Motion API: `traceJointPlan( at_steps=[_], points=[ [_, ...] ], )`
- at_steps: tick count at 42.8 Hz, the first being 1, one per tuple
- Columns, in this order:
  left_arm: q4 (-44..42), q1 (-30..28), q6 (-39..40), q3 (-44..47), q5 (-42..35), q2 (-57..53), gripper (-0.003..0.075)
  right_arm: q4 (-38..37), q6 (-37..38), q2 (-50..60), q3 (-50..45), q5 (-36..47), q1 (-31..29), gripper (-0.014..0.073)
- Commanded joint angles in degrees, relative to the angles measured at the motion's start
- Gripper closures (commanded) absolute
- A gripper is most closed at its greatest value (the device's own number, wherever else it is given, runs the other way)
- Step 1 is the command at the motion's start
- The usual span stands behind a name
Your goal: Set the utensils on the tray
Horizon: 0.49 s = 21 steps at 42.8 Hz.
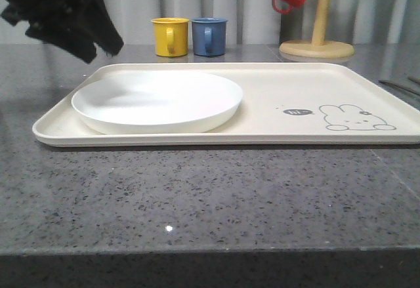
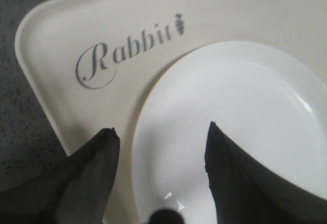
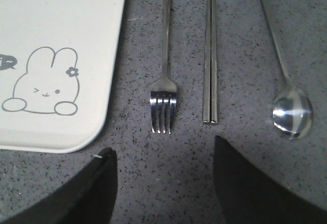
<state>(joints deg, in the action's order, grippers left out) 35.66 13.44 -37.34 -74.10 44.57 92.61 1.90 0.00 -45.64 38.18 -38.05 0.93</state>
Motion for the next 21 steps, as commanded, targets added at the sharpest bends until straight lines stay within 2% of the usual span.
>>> traceJointPlan(
  at_steps=[1,5,7,12,16,21],
  points=[
    [-4.1,4.3,3.0,-2.0,0.4,-7.7,0.0331,0.0,-0.7,0.0,2.0,3.6,-0.2,0.0148],
    [-15.5,9.7,11.3,-1.4,1.8,-12.1,0.0331,0.0,-0.7,0.0,2.0,3.6,-0.2,0.0148],
    [-23.7,14.1,16.6,-0.4,2.2,-14.6,0.0332,0.0,-0.7,0.0,2.0,3.6,-0.2,0.0148],
    [-37.9,23.2,29.4,3.9,2.7,-20.7,0.0332,0.0,-0.7,0.0,2.0,3.7,-0.2,0.0148],
    [-43.5,29.0,35.8,8.8,2.3,-25.9,0.0332,0.0,-0.7,0.0,2.0,4.7,-0.2,0.0148],
    [-43.7,33.1,38.0,15.0,1.1,-32.2,0.0332,0.0,-0.7,0.0,2.0,5.0,-0.2,0.0148]
  ],
)
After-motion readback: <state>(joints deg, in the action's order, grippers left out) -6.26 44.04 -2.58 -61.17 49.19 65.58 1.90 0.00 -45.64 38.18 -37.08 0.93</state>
